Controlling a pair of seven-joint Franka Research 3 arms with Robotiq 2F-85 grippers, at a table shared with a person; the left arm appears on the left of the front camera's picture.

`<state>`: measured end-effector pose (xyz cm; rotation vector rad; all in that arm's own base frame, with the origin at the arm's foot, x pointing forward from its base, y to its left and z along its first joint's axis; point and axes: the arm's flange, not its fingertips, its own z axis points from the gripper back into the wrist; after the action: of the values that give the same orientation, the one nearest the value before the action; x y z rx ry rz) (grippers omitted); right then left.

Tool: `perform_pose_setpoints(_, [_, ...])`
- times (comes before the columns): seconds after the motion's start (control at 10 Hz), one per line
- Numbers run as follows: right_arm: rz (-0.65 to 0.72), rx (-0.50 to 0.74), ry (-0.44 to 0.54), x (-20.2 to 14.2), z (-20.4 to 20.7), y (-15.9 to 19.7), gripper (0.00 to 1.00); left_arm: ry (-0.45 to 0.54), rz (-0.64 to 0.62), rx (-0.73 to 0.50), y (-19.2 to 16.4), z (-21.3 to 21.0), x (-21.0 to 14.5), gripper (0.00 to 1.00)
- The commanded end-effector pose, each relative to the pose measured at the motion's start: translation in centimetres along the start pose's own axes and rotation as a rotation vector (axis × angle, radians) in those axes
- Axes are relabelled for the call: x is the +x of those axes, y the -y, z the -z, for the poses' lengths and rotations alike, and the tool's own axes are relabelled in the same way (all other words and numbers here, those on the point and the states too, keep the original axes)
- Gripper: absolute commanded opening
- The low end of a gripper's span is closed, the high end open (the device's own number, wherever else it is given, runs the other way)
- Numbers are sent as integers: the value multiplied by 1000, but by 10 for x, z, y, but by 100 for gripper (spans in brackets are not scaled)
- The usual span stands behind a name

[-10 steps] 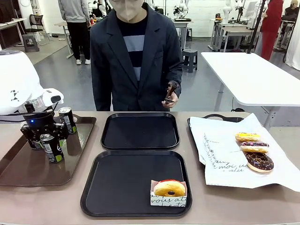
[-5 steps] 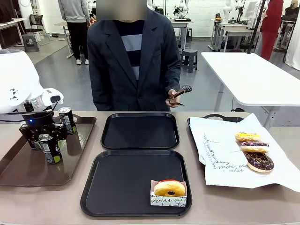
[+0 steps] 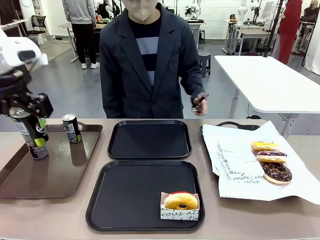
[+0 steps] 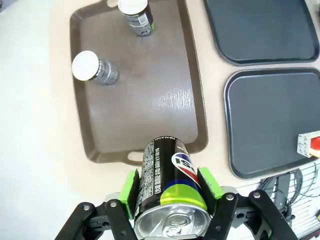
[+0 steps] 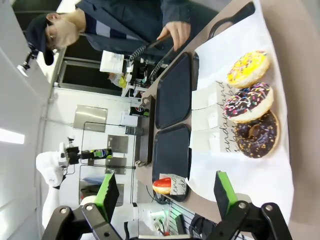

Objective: Set up donuts and drinks on trays.
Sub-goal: Pick up one Pepsi coke and place it on the Flat Tray.

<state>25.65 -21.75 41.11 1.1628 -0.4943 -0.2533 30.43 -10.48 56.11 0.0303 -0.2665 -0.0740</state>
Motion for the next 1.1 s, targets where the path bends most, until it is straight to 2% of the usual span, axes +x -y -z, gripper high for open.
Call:
perform_pose_setpoints(0.0, [-19, 26, 16, 2, 0, 2, 100, -19, -44, 9, -10, 13, 3, 55])
perform_pose_setpoints(0.1, [-19, 26, 16, 2, 0, 2, 100, -23, -53, 58, -23, 17, 2, 55])
perform_pose_setpoints(0.2, [-19, 26, 16, 2, 0, 2, 100, 1, -9, 2, -3, -5, -4, 55])
perform_pose_setpoints(0.6, [-19, 26, 16, 2, 0, 2, 100, 1, -9, 2, -3, -5, -4, 55])
perform_pose_setpoints(0.7, [-19, 26, 16, 2, 0, 2, 100, -9, -10, 14, -5, 0, -4, 60])
perform_pose_setpoints(0.8, [-19, 26, 16, 2, 0, 2, 100, -28, 73, -12, 22, 12, -2, 60])
perform_pose_setpoints(1.0, [-19, 26, 16, 2, 0, 2, 100, -26, 283, -94, 99, 31, -12, 60])
